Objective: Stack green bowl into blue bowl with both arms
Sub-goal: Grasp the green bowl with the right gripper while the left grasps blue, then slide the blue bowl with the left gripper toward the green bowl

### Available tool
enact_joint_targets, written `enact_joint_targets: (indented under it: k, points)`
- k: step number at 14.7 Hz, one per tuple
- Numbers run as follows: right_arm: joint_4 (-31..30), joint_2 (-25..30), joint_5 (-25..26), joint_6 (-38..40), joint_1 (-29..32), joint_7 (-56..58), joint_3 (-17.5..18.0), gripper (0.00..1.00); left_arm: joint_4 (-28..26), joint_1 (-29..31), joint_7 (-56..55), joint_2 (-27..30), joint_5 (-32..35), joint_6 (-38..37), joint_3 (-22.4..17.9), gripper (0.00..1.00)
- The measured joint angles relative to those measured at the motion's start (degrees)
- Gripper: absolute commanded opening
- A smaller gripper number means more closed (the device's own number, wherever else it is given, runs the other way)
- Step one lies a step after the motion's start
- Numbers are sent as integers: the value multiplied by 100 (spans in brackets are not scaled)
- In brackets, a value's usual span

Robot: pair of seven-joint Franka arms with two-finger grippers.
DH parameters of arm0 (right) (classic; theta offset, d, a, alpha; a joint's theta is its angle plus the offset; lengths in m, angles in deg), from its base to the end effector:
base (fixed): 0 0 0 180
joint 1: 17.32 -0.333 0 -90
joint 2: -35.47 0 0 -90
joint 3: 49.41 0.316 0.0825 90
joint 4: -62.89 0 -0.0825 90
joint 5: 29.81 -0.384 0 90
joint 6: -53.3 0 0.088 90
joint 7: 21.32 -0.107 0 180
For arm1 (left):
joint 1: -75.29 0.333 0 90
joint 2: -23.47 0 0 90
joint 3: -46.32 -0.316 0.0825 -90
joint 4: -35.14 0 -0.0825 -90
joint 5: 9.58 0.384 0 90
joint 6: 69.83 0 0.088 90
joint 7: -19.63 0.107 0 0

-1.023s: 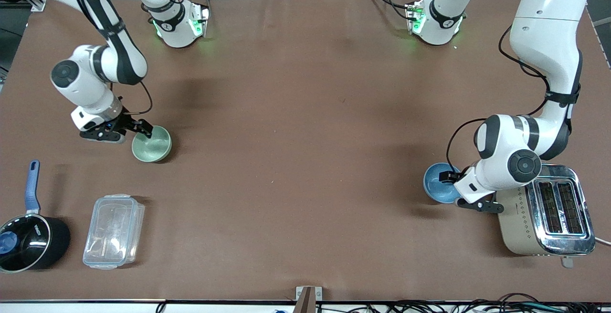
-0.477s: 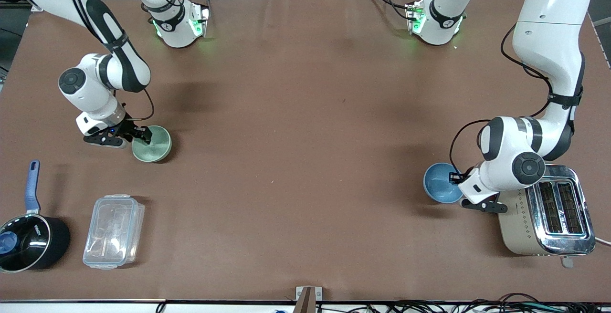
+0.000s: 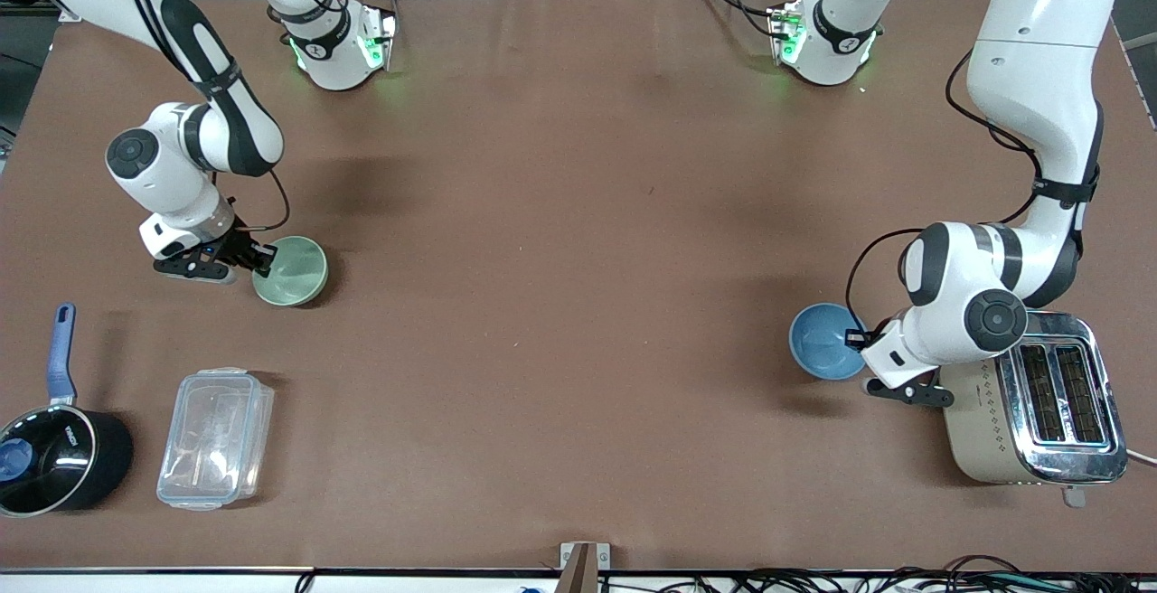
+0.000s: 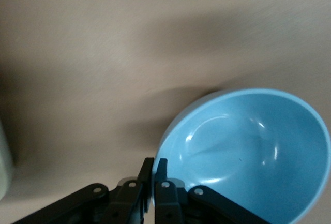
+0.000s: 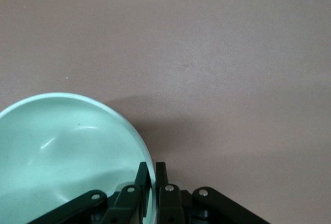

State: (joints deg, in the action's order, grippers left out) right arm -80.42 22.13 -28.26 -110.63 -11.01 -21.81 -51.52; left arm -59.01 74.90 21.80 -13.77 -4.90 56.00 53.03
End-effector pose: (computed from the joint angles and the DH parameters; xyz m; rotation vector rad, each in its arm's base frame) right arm 0.4769 -0.0697 0.2067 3.1028 -0.1996 0.1955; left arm 0.6733 -0.0721 0.2300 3.1199 -0.3009 -0.1442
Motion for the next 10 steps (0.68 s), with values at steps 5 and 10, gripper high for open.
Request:
enact_joint_targets:
  k: [5,10]
  points:
    - [631,524,0,1383,-5,-39,50,0,191,-60,-745,-10,-429,-100,877,0]
    - [1820,922,-75,3178,-246,-251,111,0,287,-959,-2797,-123,-465,-121,1487,0]
